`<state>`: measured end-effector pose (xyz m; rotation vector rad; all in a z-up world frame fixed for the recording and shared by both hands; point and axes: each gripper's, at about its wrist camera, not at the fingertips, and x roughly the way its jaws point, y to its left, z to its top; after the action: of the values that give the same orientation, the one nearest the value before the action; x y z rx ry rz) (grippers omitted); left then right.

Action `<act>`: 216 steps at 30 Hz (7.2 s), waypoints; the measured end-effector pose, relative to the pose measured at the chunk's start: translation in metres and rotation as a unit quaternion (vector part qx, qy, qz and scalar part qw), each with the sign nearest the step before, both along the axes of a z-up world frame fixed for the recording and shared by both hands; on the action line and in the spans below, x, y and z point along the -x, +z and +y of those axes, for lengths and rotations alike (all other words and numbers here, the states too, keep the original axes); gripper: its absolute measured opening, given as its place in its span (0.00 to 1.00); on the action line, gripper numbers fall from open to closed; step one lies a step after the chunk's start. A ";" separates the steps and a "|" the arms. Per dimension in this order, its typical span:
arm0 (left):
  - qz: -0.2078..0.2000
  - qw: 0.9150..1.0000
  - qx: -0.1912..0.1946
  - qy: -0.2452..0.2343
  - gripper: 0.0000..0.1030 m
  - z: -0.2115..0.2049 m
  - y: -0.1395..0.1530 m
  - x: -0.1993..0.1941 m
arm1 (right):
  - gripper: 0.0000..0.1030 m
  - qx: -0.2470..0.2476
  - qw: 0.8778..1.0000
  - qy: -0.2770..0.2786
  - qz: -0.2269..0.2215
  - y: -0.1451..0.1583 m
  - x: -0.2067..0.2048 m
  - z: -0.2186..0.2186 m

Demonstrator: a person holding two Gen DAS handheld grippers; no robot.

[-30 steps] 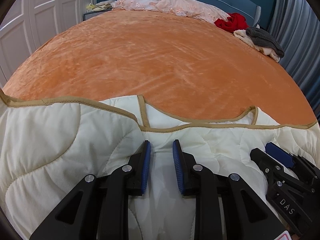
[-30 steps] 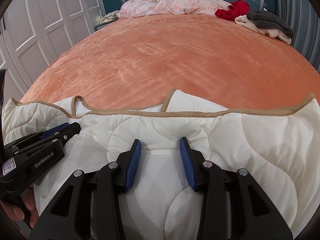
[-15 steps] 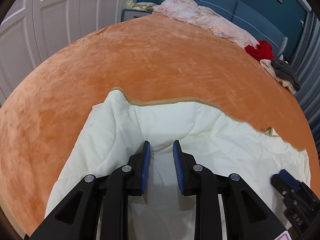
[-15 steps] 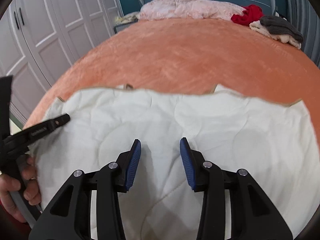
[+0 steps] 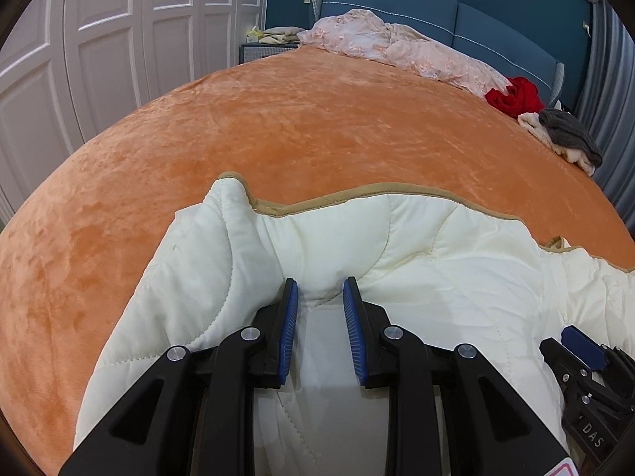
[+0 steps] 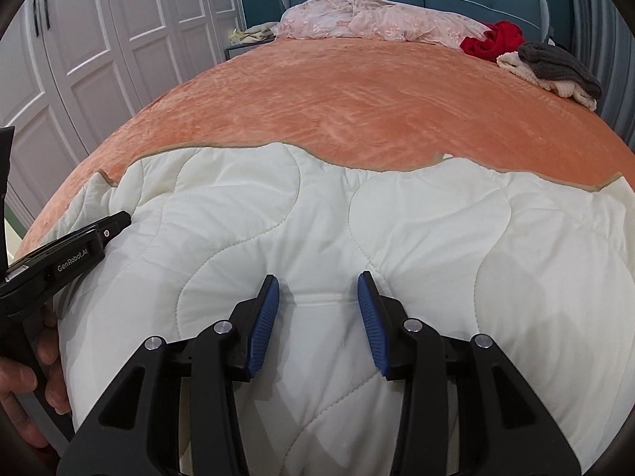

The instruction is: Fold large clothes

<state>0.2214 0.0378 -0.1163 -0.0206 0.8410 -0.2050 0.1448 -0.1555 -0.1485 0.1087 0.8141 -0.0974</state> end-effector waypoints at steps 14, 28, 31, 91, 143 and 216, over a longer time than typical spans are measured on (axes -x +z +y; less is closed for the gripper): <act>0.077 0.994 0.076 -0.009 0.45 0.078 0.053 0.094 | 0.24 -0.026 0.999 0.012 0.033 0.055 0.097 0.018; 0.092 0.990 0.089 -0.060 0.45 0.032 0.060 0.148 | 0.08 -0.068 0.996 -0.005 0.059 0.035 0.125 0.020; 0.107 0.990 0.064 -0.060 0.45 0.009 0.046 0.135 | 0.08 -0.061 0.997 -0.009 0.055 0.041 0.115 0.018; 0.013 0.962 0.124 -0.244 0.09 -0.101 0.184 0.192 | 0.09 -0.131 0.989 -0.048 0.057 0.078 0.212 -0.061; 0.121 0.979 0.038 -0.159 0.58 -0.078 0.069 0.197 | 0.19 -0.122 0.983 -0.092 0.100 0.053 0.210 -0.103; 0.081 0.994 -0.032 -0.068 0.69 -0.169 -0.005 0.038 | 0.30 -0.110 0.973 -0.200 0.017 0.005 0.067 -0.152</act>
<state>0.1836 -0.1314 -0.1210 0.0821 1.0108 -0.3080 0.0773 -0.3080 -0.1438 0.4823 0.8266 -0.3899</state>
